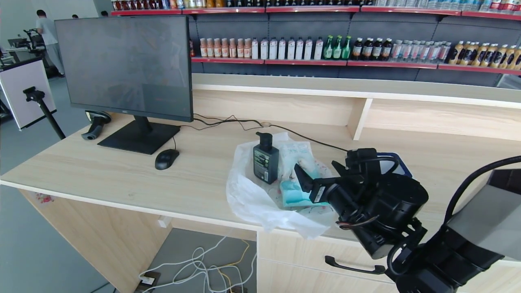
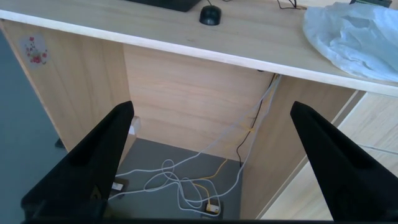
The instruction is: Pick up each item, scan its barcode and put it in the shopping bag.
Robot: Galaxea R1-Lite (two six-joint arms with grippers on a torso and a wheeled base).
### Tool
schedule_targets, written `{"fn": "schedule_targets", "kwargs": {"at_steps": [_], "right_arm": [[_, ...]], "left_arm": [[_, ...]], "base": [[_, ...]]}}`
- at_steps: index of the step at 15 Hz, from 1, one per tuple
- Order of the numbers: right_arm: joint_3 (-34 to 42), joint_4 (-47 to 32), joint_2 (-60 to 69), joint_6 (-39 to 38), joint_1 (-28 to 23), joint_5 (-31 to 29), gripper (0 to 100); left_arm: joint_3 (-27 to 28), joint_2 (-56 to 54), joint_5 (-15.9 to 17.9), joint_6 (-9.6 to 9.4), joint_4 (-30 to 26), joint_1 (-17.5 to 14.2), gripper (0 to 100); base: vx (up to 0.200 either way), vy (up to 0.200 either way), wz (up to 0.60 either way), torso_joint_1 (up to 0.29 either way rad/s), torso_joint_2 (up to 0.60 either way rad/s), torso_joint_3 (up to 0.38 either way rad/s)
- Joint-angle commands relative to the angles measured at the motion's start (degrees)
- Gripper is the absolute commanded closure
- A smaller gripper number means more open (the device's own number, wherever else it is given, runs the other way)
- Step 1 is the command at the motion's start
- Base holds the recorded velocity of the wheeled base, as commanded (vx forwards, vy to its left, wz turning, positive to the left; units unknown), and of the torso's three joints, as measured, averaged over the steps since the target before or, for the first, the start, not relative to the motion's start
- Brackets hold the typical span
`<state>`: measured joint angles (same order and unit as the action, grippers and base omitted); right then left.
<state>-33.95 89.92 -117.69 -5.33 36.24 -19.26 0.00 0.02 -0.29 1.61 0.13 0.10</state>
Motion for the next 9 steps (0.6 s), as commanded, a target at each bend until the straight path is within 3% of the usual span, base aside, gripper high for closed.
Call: {"fn": "schedule_targets", "kwargs": {"at_steps": [1, 4, 9], "right_arm": [[0.9, 0.08, 2.73, 0.05, 0.06, 0.01, 0], [3.98, 0.08, 7.03, -0.21, 0.06, 0.01, 0], [17.52, 0.08, 21.54, -1.97, -0.3, 0.01, 0]], "left_arm": [[0.0, -0.02, -0.06, 0.06, 0.04, -0.01, 0], [0.0, -0.02, 0.03, -0.03, 0.04, -0.01, 0], [0.0, -0.02, -0.06, 0.06, 0.04, -0.01, 0]], "base": [[0.0, 0.0, 0.0, 0.0, 0.0, 0.0], [0.0, 0.0, 0.0, 0.0, 0.0, 0.0], [0.0, 0.0, 0.0, 0.0, 0.0, 0.0]]}}
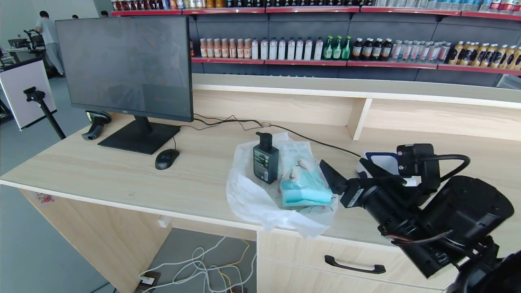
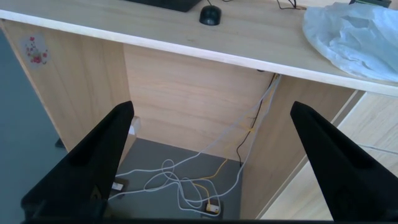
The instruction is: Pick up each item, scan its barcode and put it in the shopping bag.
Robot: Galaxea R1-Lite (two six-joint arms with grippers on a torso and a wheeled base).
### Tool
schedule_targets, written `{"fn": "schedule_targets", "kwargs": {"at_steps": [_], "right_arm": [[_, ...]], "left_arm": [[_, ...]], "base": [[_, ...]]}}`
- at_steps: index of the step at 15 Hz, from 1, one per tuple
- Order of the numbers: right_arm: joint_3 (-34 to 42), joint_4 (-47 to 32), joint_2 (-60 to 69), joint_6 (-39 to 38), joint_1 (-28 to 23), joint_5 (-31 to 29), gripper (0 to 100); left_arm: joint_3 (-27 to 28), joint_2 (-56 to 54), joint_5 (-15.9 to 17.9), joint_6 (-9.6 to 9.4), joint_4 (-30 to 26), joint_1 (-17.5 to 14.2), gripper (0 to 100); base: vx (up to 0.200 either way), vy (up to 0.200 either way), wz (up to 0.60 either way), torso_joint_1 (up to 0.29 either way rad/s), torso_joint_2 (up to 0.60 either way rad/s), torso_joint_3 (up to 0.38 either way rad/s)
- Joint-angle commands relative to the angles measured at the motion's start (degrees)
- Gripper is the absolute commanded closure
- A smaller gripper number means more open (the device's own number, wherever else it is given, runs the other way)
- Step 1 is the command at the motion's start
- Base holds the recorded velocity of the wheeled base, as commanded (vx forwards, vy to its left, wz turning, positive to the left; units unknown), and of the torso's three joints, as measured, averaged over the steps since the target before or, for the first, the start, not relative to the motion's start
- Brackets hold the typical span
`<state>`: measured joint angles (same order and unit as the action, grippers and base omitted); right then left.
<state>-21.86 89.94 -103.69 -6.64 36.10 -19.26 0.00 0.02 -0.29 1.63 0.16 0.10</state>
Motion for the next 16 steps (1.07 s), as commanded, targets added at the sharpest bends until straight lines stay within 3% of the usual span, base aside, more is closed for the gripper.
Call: {"fn": "schedule_targets", "kwargs": {"at_steps": [1, 4, 8, 14, 16], "right_arm": [[10.26, 0.06, 11.23, -0.83, -0.76, 0.01, 0], [21.86, 0.06, 21.43, -0.83, -6.13, -0.07, 0], [21.86, 0.06, 26.96, -0.48, -14.39, -0.07, 0], [21.86, 0.06, 39.62, -0.04, -36.8, 1.16, 0], [21.86, 0.06, 43.4, 0.32, -39.79, 2.91, 0]], "left_arm": [[0.0, -0.02, 0.03, 0.04, 0.02, -0.01, 0], [0.0, -0.02, -0.06, 0.04, -0.07, -0.01, 0], [0.0, -0.02, -0.06, 0.12, -0.07, -0.1, 0], [0.0, -0.02, -0.06, 0.12, -0.07, -0.01, 0], [0.0, -0.02, -0.06, 0.12, -0.07, -0.01, 0]], "base": [[0.0, 0.0, 0.0, 0.0, 0.0, 0.0], [0.0, 0.0, 0.0, 0.0, 0.0, 0.0], [0.0, 0.0, 0.0, 0.0, 0.0, 0.0], [0.0, 0.0, 0.0, 0.0, 0.0, 0.0], [0.0, 0.0, 0.0, 0.0, 0.0, 0.0]]}}
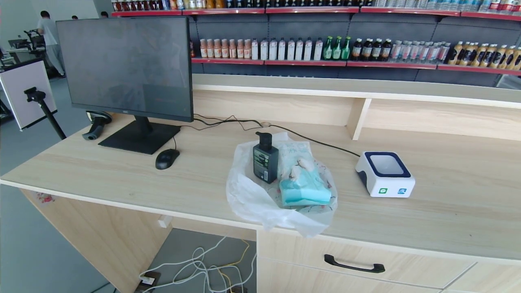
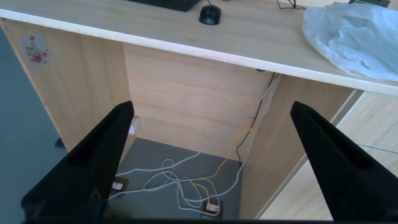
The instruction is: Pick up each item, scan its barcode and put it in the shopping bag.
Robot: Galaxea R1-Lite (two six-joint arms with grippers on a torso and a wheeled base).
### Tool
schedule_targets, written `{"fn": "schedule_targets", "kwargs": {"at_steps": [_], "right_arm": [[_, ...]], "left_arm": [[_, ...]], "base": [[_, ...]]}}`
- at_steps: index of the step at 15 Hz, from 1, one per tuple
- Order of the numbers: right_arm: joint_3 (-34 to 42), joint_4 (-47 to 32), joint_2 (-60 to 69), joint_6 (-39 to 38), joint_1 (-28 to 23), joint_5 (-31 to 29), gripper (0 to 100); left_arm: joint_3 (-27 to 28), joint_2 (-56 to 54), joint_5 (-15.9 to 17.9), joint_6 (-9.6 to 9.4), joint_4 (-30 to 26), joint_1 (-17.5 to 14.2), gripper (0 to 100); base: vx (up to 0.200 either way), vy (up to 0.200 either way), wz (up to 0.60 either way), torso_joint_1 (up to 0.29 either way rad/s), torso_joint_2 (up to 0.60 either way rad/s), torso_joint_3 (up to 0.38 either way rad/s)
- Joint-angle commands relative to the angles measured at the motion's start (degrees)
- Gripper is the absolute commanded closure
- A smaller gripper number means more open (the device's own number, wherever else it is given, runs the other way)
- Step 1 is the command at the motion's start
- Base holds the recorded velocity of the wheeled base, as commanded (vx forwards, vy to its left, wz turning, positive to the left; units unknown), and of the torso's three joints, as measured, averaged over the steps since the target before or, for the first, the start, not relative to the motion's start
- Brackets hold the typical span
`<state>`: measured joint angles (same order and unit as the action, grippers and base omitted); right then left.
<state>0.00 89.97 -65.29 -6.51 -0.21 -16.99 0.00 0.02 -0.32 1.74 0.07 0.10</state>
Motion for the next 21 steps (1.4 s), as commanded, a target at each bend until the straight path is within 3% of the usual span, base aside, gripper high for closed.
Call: {"fn": "schedule_targets", "kwargs": {"at_steps": [1, 3, 5, 8, 9, 10, 12, 15, 19, 21], "right_arm": [[0.0, 0.03, 6.85, 0.18, -4.36, 0.65, 0], [0.0, -2.95, 9.57, 2.03, -1.99, 2.23, 0], [0.0, -12.18, 15.55, 5.19, 2.4, 8.56, 0], [-2.37, -70.89, 52.55, 10.03, 4.95, 22.44, 0], [-5.71, -85.84, 60.37, 10.11, 4.43, 23.15, 0], [-8.7, -91.99, 60.46, 9.76, 3.99, 22.88, 0], [-8.61, -92.25, 57.82, 9.67, 3.72, 22.88, 0], [-0.62, -90.67, 61.69, 13.01, 2.4, 22.36, 0], [0.0, -89.7, 59.84, 8.97, -5.59, 18.84, 0], [0.0, -89.79, 59.93, 10.2, -5.68, 18.93, 0]], "left_arm": [[0.0, -0.02, -0.03, 0.01, 0.01, -0.01, 0], [0.0, -0.02, -0.03, -0.07, 0.01, -0.01, 0], [0.0, -0.02, -0.03, -0.07, 0.01, -0.01, 0], [0.0, -0.02, -0.03, -0.07, 0.01, -0.01, 0], [0.0, -0.02, -0.03, -0.07, 0.01, -0.01, 0], [0.0, -0.02, 0.05, -0.07, 0.01, -0.01, 0], [0.0, -0.02, -0.03, 0.01, 0.01, -0.01, 0], [0.0, -0.02, -0.03, 0.01, 0.01, -0.01, 0], [0.0, -0.02, -0.03, 0.1, 0.01, -0.01, 0], [0.0, -0.02, -0.03, 0.1, 0.01, -0.01, 0]], "base": [[0.0, 0.0, 0.0, 0.0, 0.0, 0.0], [0.0, 0.0, 0.0, 0.0, 0.0, 0.0], [0.0, 0.0, 0.0, 0.0, 0.0, 0.0], [0.0, 0.0, 0.0, 0.0, 0.0, 0.0], [0.0, 0.0, 0.0, 0.0, 0.0, 0.0], [0.0, 0.0, 0.0, 0.0, 0.0, 0.0], [0.0, 0.0, 0.0, 0.0, 0.0, 0.0], [0.0, 0.0, 0.0, 0.0, 0.0, 0.0], [0.0, 0.0, 0.0, 0.0, 0.0, 0.0], [0.0, 0.0, 0.0, 0.0, 0.0, 0.0]]}}
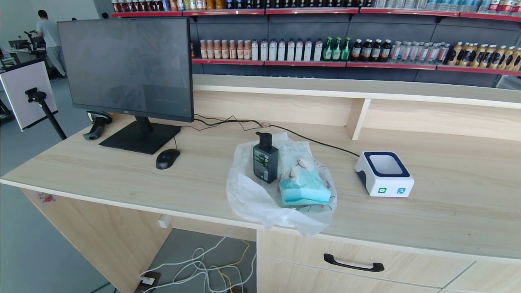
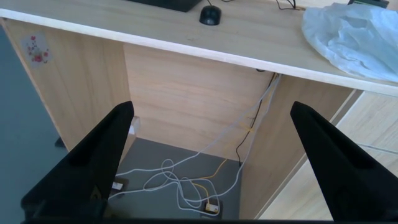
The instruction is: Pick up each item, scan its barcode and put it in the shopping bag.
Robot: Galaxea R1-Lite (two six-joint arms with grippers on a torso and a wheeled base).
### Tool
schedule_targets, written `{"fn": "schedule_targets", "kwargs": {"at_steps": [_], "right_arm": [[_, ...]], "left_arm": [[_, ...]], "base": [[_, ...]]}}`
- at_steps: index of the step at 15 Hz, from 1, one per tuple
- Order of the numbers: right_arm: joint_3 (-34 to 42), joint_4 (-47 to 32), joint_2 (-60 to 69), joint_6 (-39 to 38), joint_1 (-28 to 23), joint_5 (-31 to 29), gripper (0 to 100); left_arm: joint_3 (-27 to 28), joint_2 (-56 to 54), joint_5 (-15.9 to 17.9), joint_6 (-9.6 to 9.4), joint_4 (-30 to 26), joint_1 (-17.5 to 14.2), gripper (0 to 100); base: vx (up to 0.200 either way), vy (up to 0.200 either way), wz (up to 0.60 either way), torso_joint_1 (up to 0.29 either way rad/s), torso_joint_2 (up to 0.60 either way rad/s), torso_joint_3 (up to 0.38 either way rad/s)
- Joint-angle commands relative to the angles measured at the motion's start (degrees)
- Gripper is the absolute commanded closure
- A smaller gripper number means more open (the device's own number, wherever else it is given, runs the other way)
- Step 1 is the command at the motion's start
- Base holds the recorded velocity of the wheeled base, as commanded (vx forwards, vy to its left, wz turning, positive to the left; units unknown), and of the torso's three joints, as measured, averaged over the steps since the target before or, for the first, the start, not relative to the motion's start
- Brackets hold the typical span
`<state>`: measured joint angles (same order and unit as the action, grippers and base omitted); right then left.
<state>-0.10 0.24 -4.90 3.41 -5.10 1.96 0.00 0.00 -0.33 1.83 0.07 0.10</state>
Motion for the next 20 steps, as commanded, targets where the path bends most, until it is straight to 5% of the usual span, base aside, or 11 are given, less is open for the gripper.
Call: {"fn": "schedule_targets", "kwargs": {"at_steps": [1, 5, 15, 20], "right_arm": [[0.1, -0.07, -0.46, 0.37, -0.79, -0.03, 0], [0.1, -0.16, 0.68, -1.39, 7.03, -0.12, 0], [0.1, -0.16, 4.9, -1.92, 4.66, -2.58, 0], [0.1, -0.24, 4.9, -1.74, 4.66, -2.58, 0]], "left_arm": [[0.0, 0.0, -0.02, 0.02, 0.01, -0.1, 0], [0.0, 0.0, -0.02, -0.07, 0.01, -0.01, 0], [0.0, 0.0, -0.02, -0.16, 0.01, -0.01, 0], [0.0, 0.0, 0.07, -0.25, -0.07, -0.01, 0]], "base": [[0.0, 0.0, 0.0, 0.0, 0.0, 0.0], [-0.15, 0.0, 0.0, 0.008, 0.0, 0.002], [-0.2, 0.0, -0.12, 0.001, 0.0, 0.001], [0.0, 0.0, -0.48, -0.002, 0.0, 0.004]]}}
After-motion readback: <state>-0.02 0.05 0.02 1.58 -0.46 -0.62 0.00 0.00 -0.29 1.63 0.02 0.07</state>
